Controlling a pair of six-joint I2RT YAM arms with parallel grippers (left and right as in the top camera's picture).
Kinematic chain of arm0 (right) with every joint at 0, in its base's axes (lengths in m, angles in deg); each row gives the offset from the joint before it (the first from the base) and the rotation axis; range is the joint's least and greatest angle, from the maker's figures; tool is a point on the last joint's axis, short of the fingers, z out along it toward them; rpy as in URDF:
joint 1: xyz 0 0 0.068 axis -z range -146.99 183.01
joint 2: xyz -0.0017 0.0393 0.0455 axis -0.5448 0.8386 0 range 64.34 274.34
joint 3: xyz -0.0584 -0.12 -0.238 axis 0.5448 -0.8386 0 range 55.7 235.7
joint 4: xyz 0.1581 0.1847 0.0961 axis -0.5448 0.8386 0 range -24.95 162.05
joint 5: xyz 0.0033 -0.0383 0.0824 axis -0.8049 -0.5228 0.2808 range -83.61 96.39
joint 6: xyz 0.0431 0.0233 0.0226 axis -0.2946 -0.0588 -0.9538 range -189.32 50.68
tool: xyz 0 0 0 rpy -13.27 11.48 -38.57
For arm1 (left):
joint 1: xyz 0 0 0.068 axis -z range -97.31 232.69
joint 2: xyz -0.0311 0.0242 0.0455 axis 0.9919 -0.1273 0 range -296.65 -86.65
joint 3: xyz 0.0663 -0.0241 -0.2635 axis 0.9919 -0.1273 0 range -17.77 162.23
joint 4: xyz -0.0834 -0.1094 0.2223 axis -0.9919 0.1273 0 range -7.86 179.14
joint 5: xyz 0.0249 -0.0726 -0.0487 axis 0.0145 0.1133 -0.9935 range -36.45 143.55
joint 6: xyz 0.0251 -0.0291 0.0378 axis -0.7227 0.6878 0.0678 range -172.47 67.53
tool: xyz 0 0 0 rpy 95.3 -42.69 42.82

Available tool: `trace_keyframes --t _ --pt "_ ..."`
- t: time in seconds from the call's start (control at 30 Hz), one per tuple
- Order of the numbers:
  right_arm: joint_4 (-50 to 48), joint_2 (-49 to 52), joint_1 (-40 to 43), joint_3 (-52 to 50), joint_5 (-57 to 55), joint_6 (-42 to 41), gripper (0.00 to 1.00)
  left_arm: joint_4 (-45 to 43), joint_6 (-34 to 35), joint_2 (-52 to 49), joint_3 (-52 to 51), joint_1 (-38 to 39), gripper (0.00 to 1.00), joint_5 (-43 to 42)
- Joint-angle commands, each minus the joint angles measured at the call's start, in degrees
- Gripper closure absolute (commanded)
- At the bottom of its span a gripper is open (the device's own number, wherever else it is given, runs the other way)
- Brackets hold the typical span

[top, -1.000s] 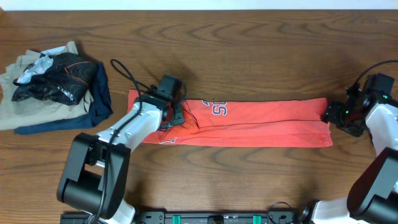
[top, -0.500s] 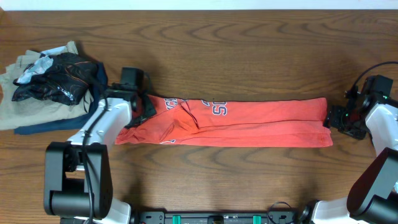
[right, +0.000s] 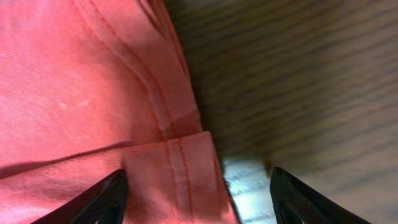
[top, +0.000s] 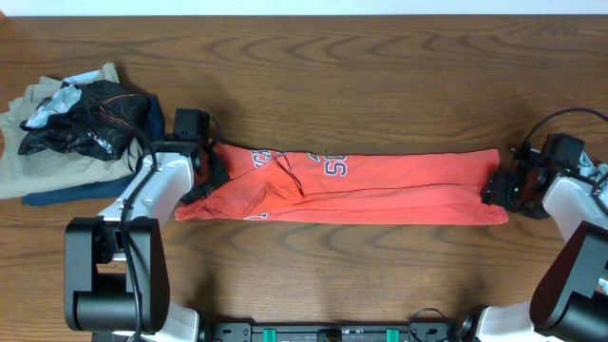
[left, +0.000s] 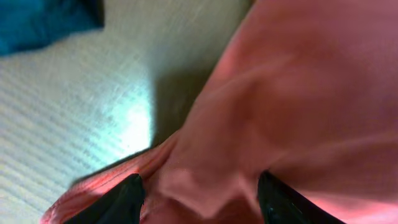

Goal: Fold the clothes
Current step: 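Carry the strip's right end leftward with the right gripper, folding it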

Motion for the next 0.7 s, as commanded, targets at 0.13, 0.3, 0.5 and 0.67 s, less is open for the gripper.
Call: trace_keyframes --t 0.13,0.3,0.5,0.67 --pt "-1.84 -0.33 -0.11 -1.99 5.66 2.16 0.41 2.67 -0.33 0.76 -1.46 -0.28 0.39 2.10" --pt "-1.84 -0.33 -0.17 -2.05 8.48 2.62 0.51 3.15 -0.44 0.76 -1.44 -0.28 0.39 1.90" --pt "-1.99 -0.33 -0.22 -2.75 8.76 2.80 0.68 3.80 -0.52 0.76 -1.44 -0.28 0.39 1.90" --pt "-2.08 -0.35 -0.13 -2.43 6.86 2.03 0.99 5.14 -0.59 0.96 -0.92 -0.28 0.39 1.90"
